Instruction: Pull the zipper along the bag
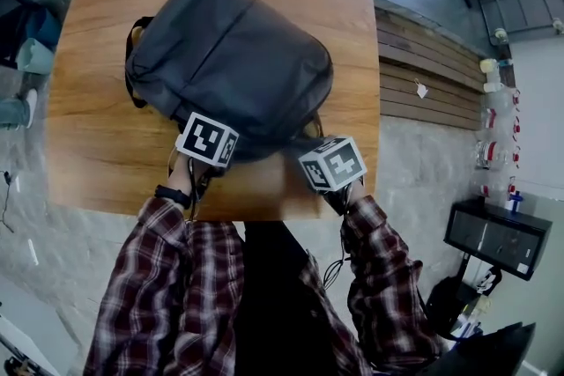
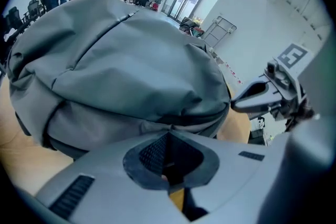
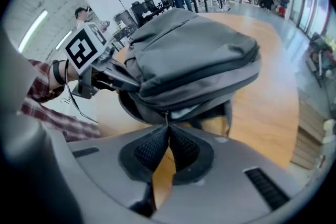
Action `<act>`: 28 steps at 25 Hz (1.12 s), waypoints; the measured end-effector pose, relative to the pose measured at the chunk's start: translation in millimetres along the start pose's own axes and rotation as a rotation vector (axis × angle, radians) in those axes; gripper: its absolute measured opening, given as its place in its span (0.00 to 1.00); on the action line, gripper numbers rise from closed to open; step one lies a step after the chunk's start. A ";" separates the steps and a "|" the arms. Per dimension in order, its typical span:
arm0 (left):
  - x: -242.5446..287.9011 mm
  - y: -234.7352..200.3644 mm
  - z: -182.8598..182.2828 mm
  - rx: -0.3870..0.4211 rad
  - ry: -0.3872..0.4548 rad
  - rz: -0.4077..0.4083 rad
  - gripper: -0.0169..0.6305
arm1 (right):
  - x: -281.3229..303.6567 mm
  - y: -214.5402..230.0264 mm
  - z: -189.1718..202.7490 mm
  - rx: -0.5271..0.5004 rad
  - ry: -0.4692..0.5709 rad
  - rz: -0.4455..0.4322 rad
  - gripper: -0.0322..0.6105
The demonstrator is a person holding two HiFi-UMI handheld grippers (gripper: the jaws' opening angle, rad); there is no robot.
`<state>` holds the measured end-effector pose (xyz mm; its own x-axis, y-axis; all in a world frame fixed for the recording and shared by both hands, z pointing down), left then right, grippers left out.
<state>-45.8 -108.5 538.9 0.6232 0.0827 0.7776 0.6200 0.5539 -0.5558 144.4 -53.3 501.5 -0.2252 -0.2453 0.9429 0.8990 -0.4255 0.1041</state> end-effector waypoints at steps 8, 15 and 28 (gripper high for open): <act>-4.6 -8.3 0.7 0.012 -0.005 0.003 0.04 | 1.5 21.0 -4.5 -0.021 0.033 0.004 0.07; -56.2 -61.7 1.9 0.127 -0.119 -0.287 0.04 | 8.3 -83.7 -25.2 -0.082 0.094 -0.166 0.07; -98.7 -22.1 56.8 -0.270 0.263 -0.107 0.04 | 43.5 -186.8 -60.4 -0.013 0.174 -0.198 0.07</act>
<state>-148.1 -81.8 491.1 0.6272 -0.1981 0.7533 0.7696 0.3070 -0.5600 -56.0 -37.1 504.0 -0.4588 -0.3015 0.8358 0.8260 -0.4914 0.2761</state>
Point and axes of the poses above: the fingertips, and each gripper's own axes: x forward along the fingers, y to its right, z out of its underside, the point moved 7 cm from there along -x, backward along the fingers, and after that the axes turned 13 degrees about z, right-handed, at the moved point
